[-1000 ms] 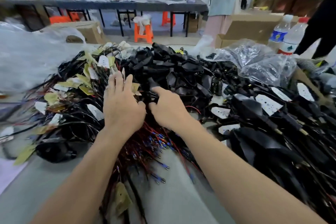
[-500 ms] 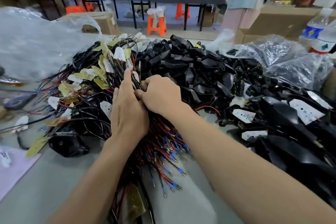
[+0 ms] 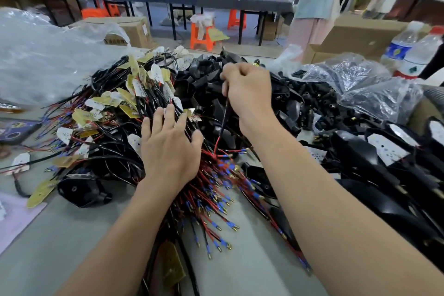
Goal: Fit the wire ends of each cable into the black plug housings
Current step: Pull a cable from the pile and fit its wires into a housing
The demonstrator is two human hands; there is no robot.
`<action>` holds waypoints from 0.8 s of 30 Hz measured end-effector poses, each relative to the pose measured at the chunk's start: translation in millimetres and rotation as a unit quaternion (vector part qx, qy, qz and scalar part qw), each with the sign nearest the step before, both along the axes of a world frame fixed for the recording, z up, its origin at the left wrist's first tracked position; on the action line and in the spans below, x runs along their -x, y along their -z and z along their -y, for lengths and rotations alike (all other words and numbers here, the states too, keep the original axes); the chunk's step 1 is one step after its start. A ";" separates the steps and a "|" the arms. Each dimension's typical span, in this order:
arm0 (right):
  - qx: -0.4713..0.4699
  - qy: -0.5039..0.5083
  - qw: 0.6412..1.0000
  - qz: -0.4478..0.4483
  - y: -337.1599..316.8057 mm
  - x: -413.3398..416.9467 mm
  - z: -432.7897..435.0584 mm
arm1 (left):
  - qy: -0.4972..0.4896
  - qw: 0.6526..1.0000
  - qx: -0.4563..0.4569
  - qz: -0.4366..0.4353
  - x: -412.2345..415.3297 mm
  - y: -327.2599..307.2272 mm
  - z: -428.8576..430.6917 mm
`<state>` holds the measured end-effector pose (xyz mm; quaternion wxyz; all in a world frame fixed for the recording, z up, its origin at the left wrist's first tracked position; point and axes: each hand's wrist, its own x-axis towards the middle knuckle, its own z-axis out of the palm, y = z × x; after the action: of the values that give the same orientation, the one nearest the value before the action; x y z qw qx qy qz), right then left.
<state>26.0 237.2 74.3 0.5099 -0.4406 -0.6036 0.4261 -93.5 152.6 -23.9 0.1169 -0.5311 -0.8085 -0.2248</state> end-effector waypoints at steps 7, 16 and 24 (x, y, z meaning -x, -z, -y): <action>0.132 -0.164 0.977 -0.044 -18.5 -37.0 -4.9 | 0.078 0.988 -0.125 0.055 -20.4 -14.5 8.0; -0.007 0.082 0.985 -0.150 13.8 -77.4 -15.1 | 0.278 0.692 0.079 0.662 -104.8 -45.5 6.5; -0.015 0.173 0.976 -0.133 24.3 -121.4 -26.6 | 0.287 0.738 0.112 0.601 -92.5 -33.5 10.3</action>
<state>147.4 263.8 50.0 0.6582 -0.4698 -0.4511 0.3776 -1.0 142.3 9.6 -0.5231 -0.5018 -0.5397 -0.4281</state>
